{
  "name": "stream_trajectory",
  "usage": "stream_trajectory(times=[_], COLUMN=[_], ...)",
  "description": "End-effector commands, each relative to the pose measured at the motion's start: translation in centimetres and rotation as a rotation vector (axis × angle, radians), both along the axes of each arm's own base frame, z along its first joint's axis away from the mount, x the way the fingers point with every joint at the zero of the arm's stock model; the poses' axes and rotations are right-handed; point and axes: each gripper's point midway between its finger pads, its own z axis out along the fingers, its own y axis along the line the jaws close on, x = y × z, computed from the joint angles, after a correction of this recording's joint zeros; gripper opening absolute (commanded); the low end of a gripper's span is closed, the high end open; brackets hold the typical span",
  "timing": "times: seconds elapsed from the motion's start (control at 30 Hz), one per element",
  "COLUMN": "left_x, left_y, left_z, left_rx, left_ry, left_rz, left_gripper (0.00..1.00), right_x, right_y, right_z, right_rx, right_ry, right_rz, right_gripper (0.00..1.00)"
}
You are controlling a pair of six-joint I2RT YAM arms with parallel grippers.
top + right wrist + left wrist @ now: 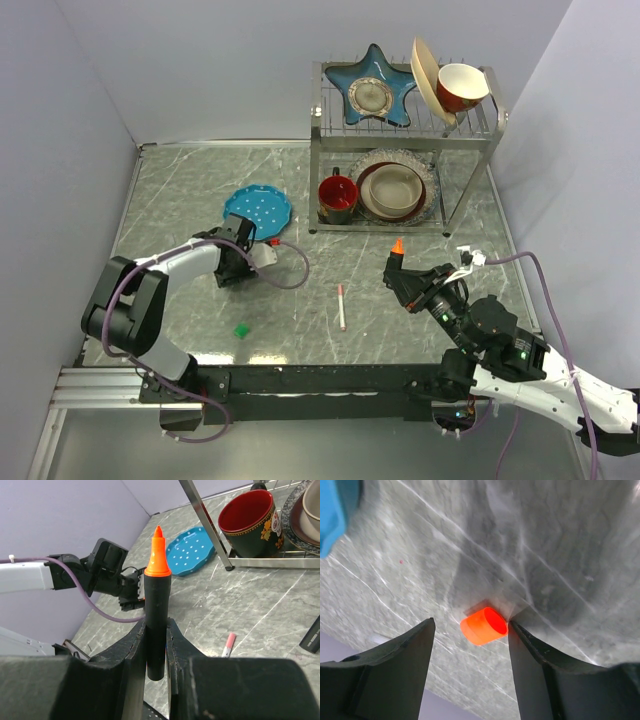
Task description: Insert the pens into the pen caps
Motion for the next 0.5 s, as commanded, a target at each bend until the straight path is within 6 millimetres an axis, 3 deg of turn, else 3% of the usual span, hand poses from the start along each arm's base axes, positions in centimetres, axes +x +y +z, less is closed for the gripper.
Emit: stream_trajectory(times=[0.0, 0.27, 0.47], left_x=[1.2, 0.6, 0.5], left_y=[-1.8, -1.9, -0.6], left_z=[0.4, 1.8, 1.6], left_rx=[-0.094, -0.124, -0.097], left_ry=[-0.027, -0.015, -0.002], left_rz=[-0.008, -0.033, -0.021], left_gripper=[0.65, 0.68, 0.7], right_x=[0.3, 0.3, 0.4], right_y=[-0.9, -0.6, -0.2], right_z=[2.2, 2.2, 2.3], right_rx=[0.039, 0.033, 0.027], right_ry=[-0.034, -0.035, -0.037], right_rz=[-0.033, -0.03, -0.022], right_gripper=[0.0, 0.0, 0.0])
